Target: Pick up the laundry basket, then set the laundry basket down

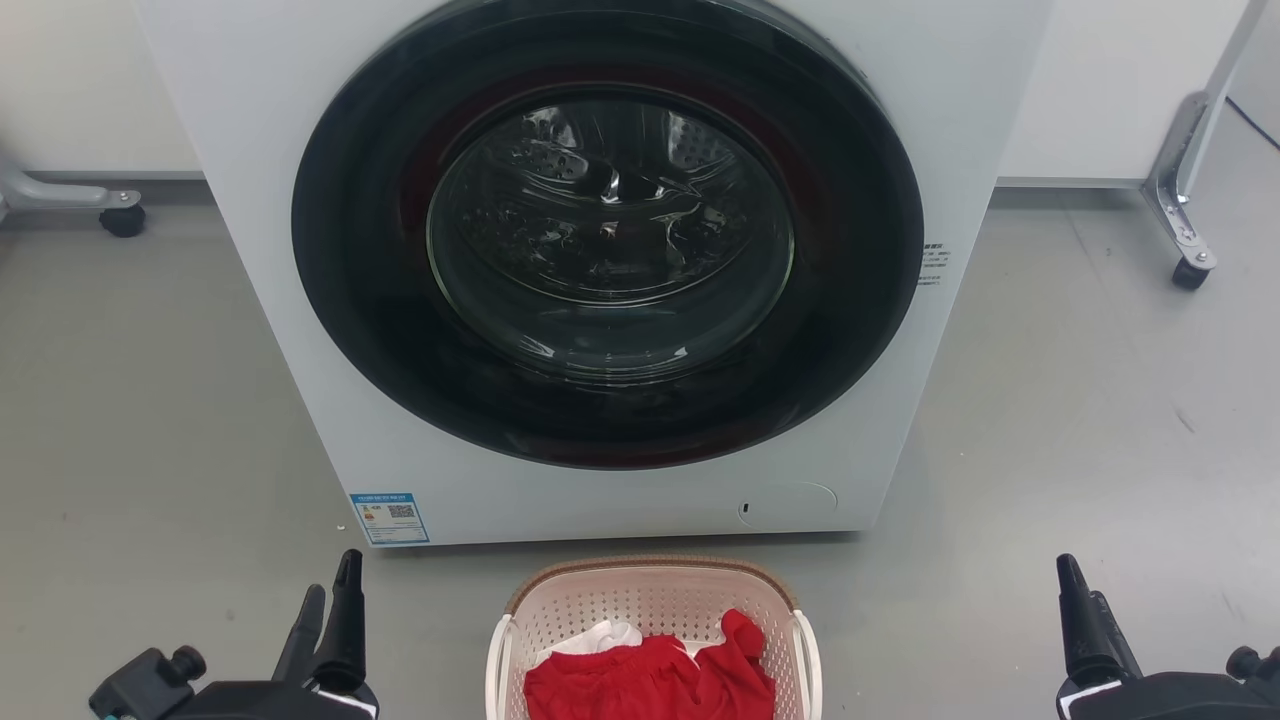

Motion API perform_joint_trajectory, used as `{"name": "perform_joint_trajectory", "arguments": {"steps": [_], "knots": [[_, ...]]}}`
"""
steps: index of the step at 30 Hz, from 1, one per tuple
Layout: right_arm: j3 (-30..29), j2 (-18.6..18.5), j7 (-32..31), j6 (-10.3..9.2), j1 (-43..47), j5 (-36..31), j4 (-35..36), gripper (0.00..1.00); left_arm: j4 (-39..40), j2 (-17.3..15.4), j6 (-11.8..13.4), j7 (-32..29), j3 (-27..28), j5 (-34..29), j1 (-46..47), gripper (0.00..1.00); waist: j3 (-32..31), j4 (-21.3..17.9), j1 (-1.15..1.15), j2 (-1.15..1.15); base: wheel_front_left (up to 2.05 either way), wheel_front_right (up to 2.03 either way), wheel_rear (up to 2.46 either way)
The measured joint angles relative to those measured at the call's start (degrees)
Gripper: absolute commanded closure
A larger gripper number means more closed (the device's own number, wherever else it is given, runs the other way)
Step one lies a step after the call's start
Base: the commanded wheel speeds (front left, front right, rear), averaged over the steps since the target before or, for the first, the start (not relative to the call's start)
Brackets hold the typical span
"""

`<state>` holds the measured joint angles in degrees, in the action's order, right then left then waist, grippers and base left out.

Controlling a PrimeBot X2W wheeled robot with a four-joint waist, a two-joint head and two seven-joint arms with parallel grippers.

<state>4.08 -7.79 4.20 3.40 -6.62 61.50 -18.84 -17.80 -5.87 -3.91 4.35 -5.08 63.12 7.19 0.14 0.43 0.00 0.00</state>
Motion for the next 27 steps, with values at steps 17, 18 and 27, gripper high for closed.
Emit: {"name": "perform_joint_trajectory", "arguments": {"steps": [17, 18, 27], "knots": [[6.4, -2.6, 3.5, -2.98, -1.3, -15.6, -1.3, 0.00, 0.3, -2.0, 3.5, 3.4, -5.9, -18.1, 0.7, 0.00, 0.0, 0.1, 0.00, 0.00, 0.00, 0.00, 0.00], [6.8, -2.8, 3.7, -3.13, -1.4, -16.3, -1.5, 0.00, 0.2, -2.1, 3.6, 3.7, -6.2, -18.8, 0.7, 0.00, 0.0, 0.2, 0.00, 0.00, 0.00, 0.00, 0.00], [9.1, -3.2, 5.6, -4.48, -1.7, -22.9, -2.3, 0.00, 0.0, -2.7, 5.0, 5.4, -8.2, -26.1, 1.0, 0.00, 0.1, 0.2, 0.00, 0.00, 0.00, 0.00, 0.00]]}}
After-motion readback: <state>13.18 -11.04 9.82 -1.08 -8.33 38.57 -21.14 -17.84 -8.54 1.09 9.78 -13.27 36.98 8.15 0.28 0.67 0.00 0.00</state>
